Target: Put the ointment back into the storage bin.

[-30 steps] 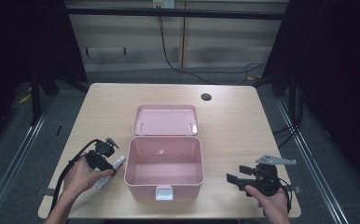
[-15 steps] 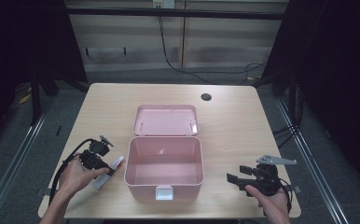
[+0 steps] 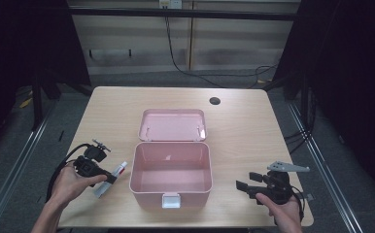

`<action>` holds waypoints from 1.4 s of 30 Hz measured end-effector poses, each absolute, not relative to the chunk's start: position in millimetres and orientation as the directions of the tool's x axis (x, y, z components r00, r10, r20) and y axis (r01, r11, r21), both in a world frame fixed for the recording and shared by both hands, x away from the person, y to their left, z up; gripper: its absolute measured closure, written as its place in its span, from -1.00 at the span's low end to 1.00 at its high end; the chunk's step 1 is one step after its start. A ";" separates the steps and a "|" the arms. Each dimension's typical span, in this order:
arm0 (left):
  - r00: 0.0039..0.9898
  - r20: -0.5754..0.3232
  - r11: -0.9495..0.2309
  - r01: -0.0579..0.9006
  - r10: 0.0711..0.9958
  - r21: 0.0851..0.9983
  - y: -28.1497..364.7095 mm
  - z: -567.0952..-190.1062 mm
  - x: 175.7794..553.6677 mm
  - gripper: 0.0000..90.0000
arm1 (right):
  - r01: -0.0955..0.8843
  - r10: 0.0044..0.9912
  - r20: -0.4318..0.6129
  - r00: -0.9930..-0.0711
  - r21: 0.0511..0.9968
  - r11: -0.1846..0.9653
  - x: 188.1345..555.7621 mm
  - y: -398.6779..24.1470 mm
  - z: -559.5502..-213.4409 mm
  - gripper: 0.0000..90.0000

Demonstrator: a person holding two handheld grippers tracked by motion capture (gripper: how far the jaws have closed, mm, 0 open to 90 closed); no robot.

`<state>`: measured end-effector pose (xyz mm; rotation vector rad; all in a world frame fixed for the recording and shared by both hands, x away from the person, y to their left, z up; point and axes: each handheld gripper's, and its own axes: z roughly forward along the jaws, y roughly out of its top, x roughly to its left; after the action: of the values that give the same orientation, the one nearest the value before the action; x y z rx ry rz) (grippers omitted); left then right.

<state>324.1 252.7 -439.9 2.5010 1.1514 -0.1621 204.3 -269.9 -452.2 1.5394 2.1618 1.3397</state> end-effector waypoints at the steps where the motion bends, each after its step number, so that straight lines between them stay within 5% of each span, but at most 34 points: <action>1: 0.654 -0.256 -0.587 0.754 0.711 0.295 253.8 -438.1 323.2 0.59 | 0.673 0.823 0.344 -0.451 0.737 0.061 204.3 -270.3 -452.3 -0.40; 21: 0.673 -0.327 -0.554 0.735 0.663 0.391 272.0 -409.8 310.7 0.58 | 0.676 0.830 0.341 -0.442 0.734 0.059 204.6 -271.0 -452.8 -0.40; 42: 0.740 -0.299 -0.586 0.664 0.602 0.465 266.8 -370.0 305.5 0.58 | 0.662 0.826 0.337 -0.451 0.747 0.056 203.7 -270.9 -451.0 -0.48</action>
<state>305.5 266.8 -370.0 2.3789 0.9531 -0.1467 203.7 -270.9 -451.0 1.5342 2.1433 1.3475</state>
